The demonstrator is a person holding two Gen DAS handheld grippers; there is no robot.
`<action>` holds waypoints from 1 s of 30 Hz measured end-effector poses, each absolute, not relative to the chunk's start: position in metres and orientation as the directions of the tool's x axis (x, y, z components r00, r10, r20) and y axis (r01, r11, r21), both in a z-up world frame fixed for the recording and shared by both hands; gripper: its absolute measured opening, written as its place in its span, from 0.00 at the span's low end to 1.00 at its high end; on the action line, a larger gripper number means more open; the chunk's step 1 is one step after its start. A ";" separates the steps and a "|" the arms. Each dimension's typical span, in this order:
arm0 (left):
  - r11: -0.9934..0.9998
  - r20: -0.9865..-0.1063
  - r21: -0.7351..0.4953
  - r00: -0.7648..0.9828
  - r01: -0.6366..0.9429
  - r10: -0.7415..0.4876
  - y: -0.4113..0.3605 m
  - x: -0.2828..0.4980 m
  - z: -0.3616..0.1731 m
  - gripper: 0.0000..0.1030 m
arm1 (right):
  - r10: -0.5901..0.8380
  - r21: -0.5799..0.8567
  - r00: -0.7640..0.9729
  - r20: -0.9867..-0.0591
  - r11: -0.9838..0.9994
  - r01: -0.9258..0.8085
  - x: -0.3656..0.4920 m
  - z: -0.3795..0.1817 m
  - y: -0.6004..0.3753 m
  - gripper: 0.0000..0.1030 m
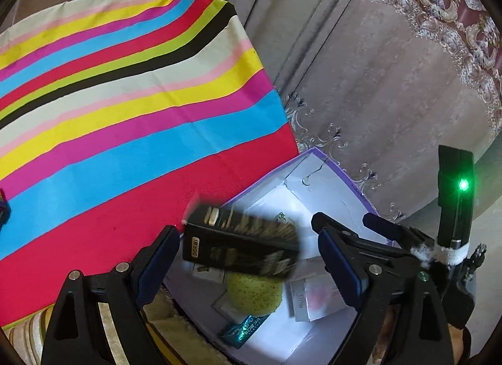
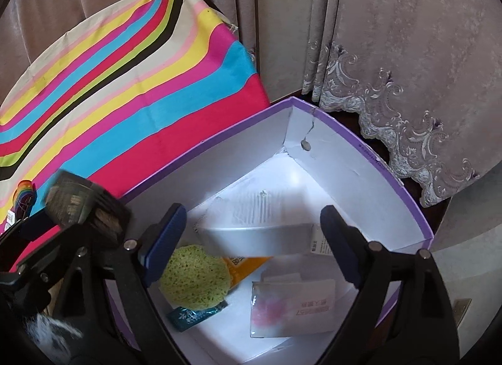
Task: Organize objects
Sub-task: 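Carry the black box and white printed box into the purple-rimmed box and open both tools, then withdraw both open tools from the box back over the cloth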
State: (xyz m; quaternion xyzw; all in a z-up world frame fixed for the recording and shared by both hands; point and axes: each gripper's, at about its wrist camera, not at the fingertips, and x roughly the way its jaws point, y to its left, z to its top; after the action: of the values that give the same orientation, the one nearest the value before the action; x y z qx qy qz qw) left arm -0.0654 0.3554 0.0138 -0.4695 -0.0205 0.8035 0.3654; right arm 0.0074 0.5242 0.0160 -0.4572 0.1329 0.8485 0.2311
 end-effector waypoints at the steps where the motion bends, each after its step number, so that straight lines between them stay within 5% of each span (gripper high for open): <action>1: -0.732 -0.737 -0.384 -0.291 -0.563 0.610 0.353 -0.066 0.014 0.90 | 0.276 0.010 -0.476 -0.835 -0.857 -0.515 0.008 0.017 0.525 0.90; 24: -0.787 -0.667 -0.473 -0.423 -0.396 0.614 0.259 -0.075 0.033 0.91 | 0.279 -0.068 -0.446 -0.850 -0.899 -0.433 0.002 0.040 0.477 0.91; 30: -0.843 -0.667 -0.441 -0.516 -0.309 0.538 0.197 -0.070 0.046 0.91 | 0.094 0.015 -0.465 -0.881 -0.974 -0.225 -0.011 0.086 0.413 0.91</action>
State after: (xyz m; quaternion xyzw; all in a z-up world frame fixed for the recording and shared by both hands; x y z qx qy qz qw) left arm -0.0702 0.1971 0.0455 -0.4260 -0.1344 0.8601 0.2463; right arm -0.0106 0.4129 0.0865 -0.5089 0.0644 0.8533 0.0933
